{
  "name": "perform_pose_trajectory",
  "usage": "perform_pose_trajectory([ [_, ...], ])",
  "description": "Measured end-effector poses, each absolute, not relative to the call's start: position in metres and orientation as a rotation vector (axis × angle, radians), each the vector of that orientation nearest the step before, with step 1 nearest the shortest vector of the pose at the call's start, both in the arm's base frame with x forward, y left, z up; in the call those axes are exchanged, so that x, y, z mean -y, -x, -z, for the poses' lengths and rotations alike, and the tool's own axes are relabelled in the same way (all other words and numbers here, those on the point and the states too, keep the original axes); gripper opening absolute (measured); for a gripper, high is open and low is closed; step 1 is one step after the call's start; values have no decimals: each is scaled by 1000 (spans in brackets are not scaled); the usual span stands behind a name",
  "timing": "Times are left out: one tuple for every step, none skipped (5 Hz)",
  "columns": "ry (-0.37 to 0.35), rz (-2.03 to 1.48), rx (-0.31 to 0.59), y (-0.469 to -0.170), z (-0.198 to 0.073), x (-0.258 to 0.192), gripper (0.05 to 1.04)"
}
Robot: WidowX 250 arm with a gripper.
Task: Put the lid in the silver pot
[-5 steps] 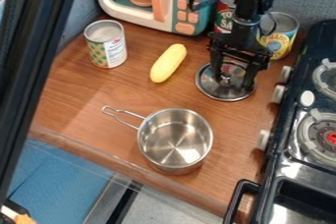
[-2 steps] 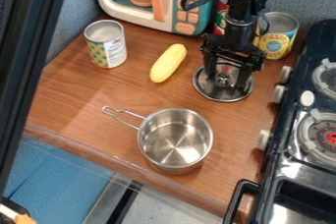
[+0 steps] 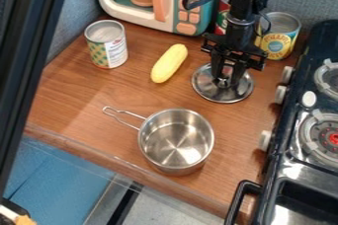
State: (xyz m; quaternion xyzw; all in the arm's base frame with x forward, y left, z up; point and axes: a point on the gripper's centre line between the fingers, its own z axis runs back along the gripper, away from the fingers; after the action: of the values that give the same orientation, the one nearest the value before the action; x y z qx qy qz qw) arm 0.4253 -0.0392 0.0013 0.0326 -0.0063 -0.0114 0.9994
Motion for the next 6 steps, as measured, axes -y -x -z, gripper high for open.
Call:
perform_pose_trajectory([
  [-66,27,9,-425,-1,39,280],
  [-51,35,6,-424,-1,41,280],
  [-28,21,3,-420,-7,44,280],
  [3,9,92,-418,-49,48,280],
  [13,9,111,-397,-66,48,280],
  [9,12,82,-359,-65,43,280],
])
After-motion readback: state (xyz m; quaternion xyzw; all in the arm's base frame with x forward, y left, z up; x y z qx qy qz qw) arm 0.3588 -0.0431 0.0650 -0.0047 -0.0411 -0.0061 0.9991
